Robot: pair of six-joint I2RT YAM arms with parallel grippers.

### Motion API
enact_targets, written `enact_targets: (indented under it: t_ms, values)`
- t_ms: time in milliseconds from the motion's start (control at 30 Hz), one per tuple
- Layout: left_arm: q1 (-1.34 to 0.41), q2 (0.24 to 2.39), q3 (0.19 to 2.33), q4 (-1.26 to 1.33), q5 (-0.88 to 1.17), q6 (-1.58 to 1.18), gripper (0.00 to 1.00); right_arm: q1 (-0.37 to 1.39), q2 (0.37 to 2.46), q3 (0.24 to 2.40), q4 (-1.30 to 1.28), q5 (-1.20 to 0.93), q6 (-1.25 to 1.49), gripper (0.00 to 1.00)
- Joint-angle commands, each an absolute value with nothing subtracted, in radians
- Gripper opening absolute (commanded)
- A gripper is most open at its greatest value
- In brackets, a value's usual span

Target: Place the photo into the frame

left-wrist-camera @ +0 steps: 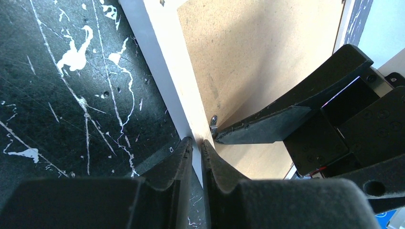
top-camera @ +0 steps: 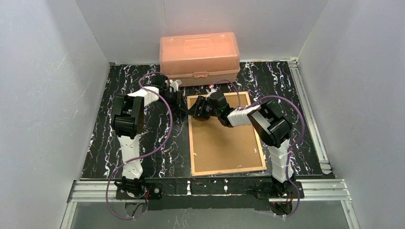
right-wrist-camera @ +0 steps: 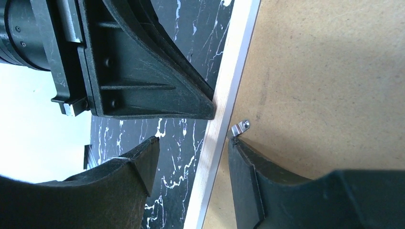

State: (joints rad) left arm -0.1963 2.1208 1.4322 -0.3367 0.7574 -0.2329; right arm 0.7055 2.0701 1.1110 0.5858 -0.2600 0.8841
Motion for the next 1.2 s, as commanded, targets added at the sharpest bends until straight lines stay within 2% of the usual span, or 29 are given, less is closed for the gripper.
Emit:
enact_targets:
  t_ms: [0,767,1033,1167]
  values:
    - [-0.201,2.108,1.415,-0.351,0.762,-0.232,0.11,0.719,2.098,1.147,0.586,-0.237,0.888,0.63]
    - [-0.201,2.103,1.412,-0.349,0.766,-0.227,0.10,0.726,2.134,1.182,0.618,-0.235,0.904,0.62]
    - [-0.201,2.099,1.415,-0.360,0.759,-0.217,0.10,0.713,1.973,1.043,0.696,-0.299,0.971,0.63]
    - [-0.199,2.081,1.415,-0.373,0.761,-0.214,0.11,0.705,1.853,0.972,0.613,-0.328,0.898,0.66]
